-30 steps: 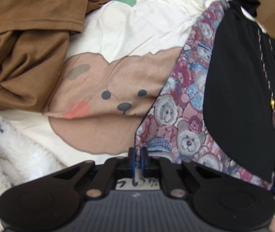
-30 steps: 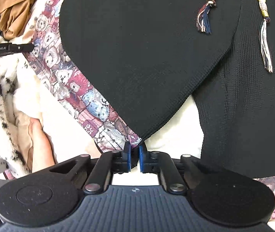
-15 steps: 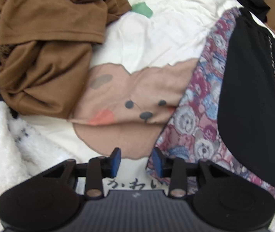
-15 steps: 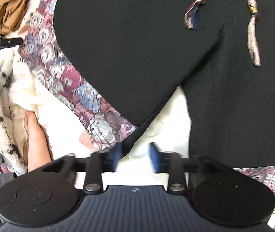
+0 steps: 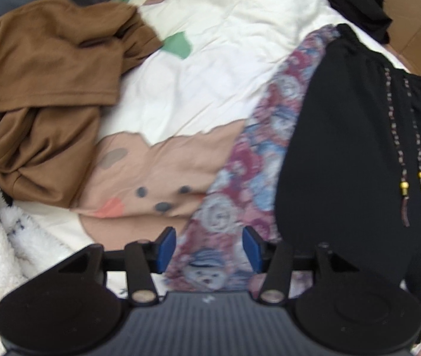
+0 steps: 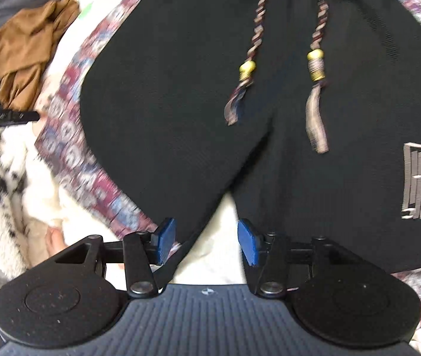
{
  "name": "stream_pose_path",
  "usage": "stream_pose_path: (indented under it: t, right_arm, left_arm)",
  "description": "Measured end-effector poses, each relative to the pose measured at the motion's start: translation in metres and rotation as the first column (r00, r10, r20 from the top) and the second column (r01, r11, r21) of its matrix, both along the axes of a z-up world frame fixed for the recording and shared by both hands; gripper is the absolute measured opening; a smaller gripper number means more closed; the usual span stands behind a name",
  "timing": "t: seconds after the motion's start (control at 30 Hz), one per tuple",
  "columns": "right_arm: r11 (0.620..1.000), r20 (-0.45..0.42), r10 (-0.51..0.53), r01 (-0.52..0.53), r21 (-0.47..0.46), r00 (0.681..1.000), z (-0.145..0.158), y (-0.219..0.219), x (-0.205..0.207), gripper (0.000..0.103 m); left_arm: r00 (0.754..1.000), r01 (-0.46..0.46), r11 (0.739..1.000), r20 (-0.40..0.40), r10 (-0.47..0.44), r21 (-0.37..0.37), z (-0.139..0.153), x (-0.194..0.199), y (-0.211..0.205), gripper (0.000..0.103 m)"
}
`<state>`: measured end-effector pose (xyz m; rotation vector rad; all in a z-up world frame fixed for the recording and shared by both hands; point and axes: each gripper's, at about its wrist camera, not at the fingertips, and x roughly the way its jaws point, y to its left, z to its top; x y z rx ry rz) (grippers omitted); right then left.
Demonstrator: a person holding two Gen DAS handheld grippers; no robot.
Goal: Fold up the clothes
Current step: 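Open both grippers to release the leg hems, then lift both open grippers up and away from the flat pants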
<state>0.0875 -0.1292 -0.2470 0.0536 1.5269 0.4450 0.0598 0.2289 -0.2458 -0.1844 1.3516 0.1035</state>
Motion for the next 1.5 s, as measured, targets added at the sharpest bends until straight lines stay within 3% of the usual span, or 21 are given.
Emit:
stream_pose_path:
  t: [0.27, 0.4, 0.6, 0.93, 1.1, 1.3, 1.5]
  right_arm:
    - [0.992, 0.104, -0.118, 0.121, -0.022, 0.988, 0.011, -0.046, 0.013, 0.052]
    - [0.984, 0.19, -0.136, 0.154, -0.085, 0.972, 0.009, -0.073, 0.019, 0.052]
    - [0.953, 0.228, -0.256, 0.285, -0.104, 0.94, 0.0, -0.1, 0.035, 0.052]
    - [0.971, 0.248, -0.193, 0.222, -0.093, 0.949, 0.017, -0.15, 0.111, 0.052]
    - [0.971, 0.271, -0.163, 0.202, -0.124, 0.949, 0.024, -0.177, 0.143, 0.052]
    - [0.964, 0.275, -0.178, 0.224, -0.144, 0.945, 0.011, -0.192, 0.172, 0.052]
    - [0.971, 0.227, -0.202, 0.226, -0.084, 0.953, -0.017, -0.199, 0.192, 0.051]
  left_arm:
    - [0.995, 0.099, 0.995, 0.021, -0.099, 0.015, 0.01, 0.024, -0.044, 0.056]
    - [0.989, 0.144, 0.989, 0.018, -0.144, 0.022, 0.009, 0.04, -0.053, 0.056]
    - [0.978, 0.197, 0.979, 0.066, -0.2, 0.041, 0.007, 0.056, -0.06, 0.057]
    - [0.944, 0.319, 0.948, 0.093, -0.317, 0.001, 0.011, 0.126, -0.05, 0.061]
    - [0.939, 0.324, 0.946, 0.116, -0.323, 0.015, 0.008, 0.159, -0.055, 0.061]
    - [0.926, 0.349, 0.937, 0.146, -0.347, 0.015, -0.005, 0.193, -0.077, 0.061]
    - [0.918, 0.361, 0.932, 0.18, -0.354, -0.009, -0.02, 0.223, -0.096, 0.06]
